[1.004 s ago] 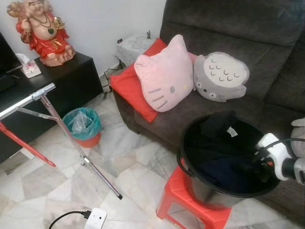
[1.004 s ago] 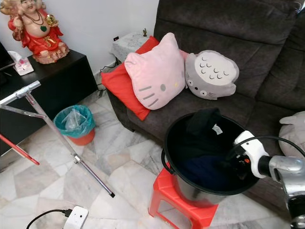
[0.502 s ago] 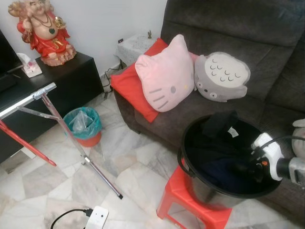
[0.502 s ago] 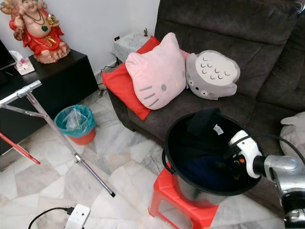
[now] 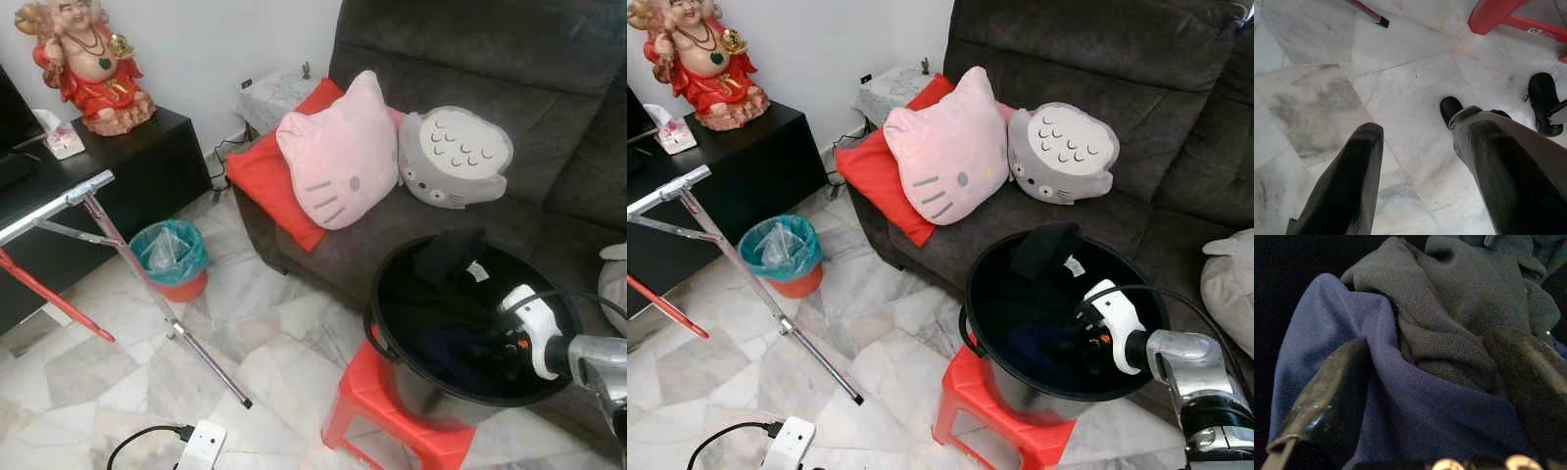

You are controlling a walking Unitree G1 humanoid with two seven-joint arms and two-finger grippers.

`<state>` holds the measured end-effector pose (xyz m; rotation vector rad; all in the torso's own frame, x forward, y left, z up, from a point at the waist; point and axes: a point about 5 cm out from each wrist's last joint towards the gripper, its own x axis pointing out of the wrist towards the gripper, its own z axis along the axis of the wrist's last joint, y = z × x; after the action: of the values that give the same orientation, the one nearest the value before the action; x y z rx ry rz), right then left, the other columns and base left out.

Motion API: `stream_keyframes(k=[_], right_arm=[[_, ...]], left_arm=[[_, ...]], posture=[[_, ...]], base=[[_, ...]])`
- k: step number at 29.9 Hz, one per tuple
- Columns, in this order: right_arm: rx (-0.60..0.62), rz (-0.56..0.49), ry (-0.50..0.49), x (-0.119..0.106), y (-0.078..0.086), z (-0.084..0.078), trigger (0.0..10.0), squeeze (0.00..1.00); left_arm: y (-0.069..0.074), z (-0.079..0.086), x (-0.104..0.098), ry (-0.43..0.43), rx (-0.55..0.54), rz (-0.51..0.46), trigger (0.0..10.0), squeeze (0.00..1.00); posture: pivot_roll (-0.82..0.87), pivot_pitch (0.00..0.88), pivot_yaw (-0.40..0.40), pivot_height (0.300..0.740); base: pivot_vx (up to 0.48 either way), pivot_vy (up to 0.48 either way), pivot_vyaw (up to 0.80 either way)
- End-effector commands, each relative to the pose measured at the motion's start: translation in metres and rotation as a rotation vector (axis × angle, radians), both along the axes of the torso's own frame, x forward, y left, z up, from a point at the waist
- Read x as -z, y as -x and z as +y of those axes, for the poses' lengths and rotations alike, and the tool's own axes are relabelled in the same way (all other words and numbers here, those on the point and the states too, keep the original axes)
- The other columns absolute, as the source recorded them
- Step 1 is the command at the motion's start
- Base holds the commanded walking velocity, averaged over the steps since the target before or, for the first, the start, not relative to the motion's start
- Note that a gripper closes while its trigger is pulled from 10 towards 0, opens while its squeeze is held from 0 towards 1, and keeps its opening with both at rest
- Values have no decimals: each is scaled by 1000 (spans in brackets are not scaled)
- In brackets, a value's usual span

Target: Hang hanger

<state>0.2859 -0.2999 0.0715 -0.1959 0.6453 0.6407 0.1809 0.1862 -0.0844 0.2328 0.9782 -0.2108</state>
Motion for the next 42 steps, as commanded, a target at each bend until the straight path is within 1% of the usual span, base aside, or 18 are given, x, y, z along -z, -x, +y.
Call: stream_keyframes(k=[1,5,26,30,42], right_arm=[[-7,-7,-9,0,-2,4,0,0],[-4,-9,-21,1,-3,5,0,0],[7,0,-47,4,-3,8,0,0],[28,-6,-73,4,-4,9,0,0],[53,-36,-79,0,-10,11,0,0]], left_arm=[[4,2,2,-7,-1,22,10000,0],[6,3,3,-13,-1,29,10000,0],[6,5,3,-17,5,35,10000,0],[8,6,3,-19,7,39,10000,0],[10,3,5,-19,9,43,10000,0]], posture=[[-102,20,86,740],[-102,20,85,740],[-103,21,85,740],[-104,21,85,740],[-104,21,84,740]], base=[[0,0,0],[0,0,0],[0,0,0],[0,0,0],[0,0,0]])
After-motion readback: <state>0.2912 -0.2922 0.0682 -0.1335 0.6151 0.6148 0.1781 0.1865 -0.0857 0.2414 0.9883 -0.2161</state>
